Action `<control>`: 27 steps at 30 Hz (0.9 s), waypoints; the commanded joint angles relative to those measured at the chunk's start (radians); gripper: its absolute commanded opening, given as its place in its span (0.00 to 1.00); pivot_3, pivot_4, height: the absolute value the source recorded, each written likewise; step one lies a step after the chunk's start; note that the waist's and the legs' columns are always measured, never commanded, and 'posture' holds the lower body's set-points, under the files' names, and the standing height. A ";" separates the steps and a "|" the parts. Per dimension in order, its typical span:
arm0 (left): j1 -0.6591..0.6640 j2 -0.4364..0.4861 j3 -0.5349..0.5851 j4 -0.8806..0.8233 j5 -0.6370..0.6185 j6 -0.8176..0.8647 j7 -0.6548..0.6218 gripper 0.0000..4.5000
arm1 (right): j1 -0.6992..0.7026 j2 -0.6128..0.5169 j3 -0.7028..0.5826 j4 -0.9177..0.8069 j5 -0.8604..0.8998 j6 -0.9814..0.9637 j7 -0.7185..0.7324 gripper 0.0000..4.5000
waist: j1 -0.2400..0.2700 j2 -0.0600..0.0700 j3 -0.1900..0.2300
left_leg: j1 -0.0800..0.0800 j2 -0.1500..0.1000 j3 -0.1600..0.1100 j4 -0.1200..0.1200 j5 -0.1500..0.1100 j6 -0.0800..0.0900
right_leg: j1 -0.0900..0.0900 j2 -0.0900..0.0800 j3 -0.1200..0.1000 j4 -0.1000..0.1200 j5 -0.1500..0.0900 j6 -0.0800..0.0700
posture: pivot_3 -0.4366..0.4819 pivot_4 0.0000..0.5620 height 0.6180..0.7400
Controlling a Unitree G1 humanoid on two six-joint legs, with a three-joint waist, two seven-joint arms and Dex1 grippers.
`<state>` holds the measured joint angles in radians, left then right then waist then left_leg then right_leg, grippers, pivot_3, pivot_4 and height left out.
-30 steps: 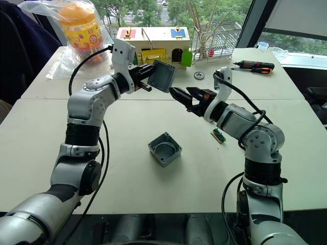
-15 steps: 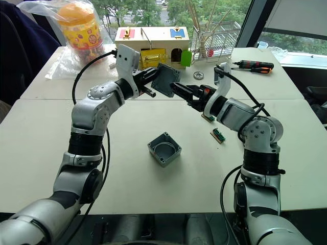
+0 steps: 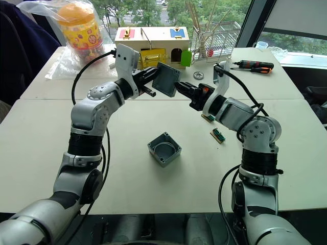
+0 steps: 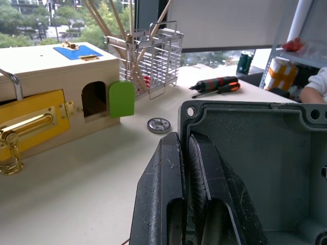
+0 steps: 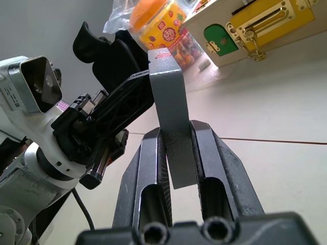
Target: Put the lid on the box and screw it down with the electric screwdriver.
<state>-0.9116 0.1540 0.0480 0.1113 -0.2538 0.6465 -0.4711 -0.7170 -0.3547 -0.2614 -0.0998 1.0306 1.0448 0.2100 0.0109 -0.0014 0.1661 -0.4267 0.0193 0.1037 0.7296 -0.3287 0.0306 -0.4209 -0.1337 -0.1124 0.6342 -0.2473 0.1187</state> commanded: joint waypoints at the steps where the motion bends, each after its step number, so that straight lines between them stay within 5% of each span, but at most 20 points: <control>1: -0.014 -0.004 -0.006 -0.065 -0.036 -0.011 -0.011 0.00 | -0.022 0.004 -0.014 -0.018 0.007 -0.013 0.002 0.13 | 0.000 0.000 0.000 | 0.000 0.000 0.000 0.000 0.000 0.000 | 0.000 0.000 0.000 0.000 0.000 0.000 | 0.48 0.27 0.76; 6: -0.013 0.002 -0.011 -0.063 -0.037 -0.016 -0.011 0.00 | -0.020 0.001 -0.014 -0.015 0.005 -0.009 0.003 0.67 | 0.000 0.000 0.000 | 0.000 0.000 0.000 0.000 0.000 0.000 | 0.000 0.000 0.000 0.000 0.000 0.000 | 0.48 0.27 0.76; 13: -0.013 0.006 -0.017 -0.061 -0.040 -0.018 -0.010 0.00 | -0.024 0.006 -0.017 -0.008 -0.001 -0.021 0.003 0.67 | 0.000 0.000 0.000 | 0.000 0.000 0.000 0.000 0.000 0.000 | 0.000 0.000 0.000 0.000 0.000 0.000 | 0.48 0.27 0.76; 17: -0.014 0.008 -0.015 -0.060 -0.041 -0.018 -0.011 0.00 | -0.022 0.007 -0.013 -0.016 0.001 -0.024 0.011 0.48 | 0.000 0.000 0.000 | 0.000 0.000 0.000 0.000 0.000 0.000 | 0.000 0.000 0.000 0.000 0.000 0.000 | 0.48 0.27 0.76; 21: -0.012 0.012 -0.015 -0.062 -0.047 -0.015 -0.015 0.00 | -0.018 0.009 -0.009 -0.023 0.001 -0.024 0.015 0.03 | 0.000 0.000 0.000 | 0.000 0.000 0.000 0.000 0.000 0.000 | 0.000 0.000 0.000 0.000 0.000 0.000 | 0.48 0.27 0.76; 27: 0.002 0.024 -0.017 -0.079 -0.073 0.005 -0.042 0.00 | -0.015 0.011 -0.009 -0.027 -0.002 -0.028 0.015 0.03 | -0.001 0.000 0.000 | 0.000 0.000 0.000 0.000 0.000 0.000 | 0.000 0.000 0.000 0.000 0.000 0.000 | 0.48 0.27 0.76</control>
<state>-0.9069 0.1734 0.0235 0.0938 -0.2898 0.6506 -0.4821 -0.7168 -0.3446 -0.2497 -0.0962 1.0235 1.0399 0.2217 0.0103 -0.0013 0.1661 -0.4266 0.0194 0.1037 0.7292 -0.3286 0.0305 -0.4210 -0.1336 -0.1124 0.6340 -0.2473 0.1187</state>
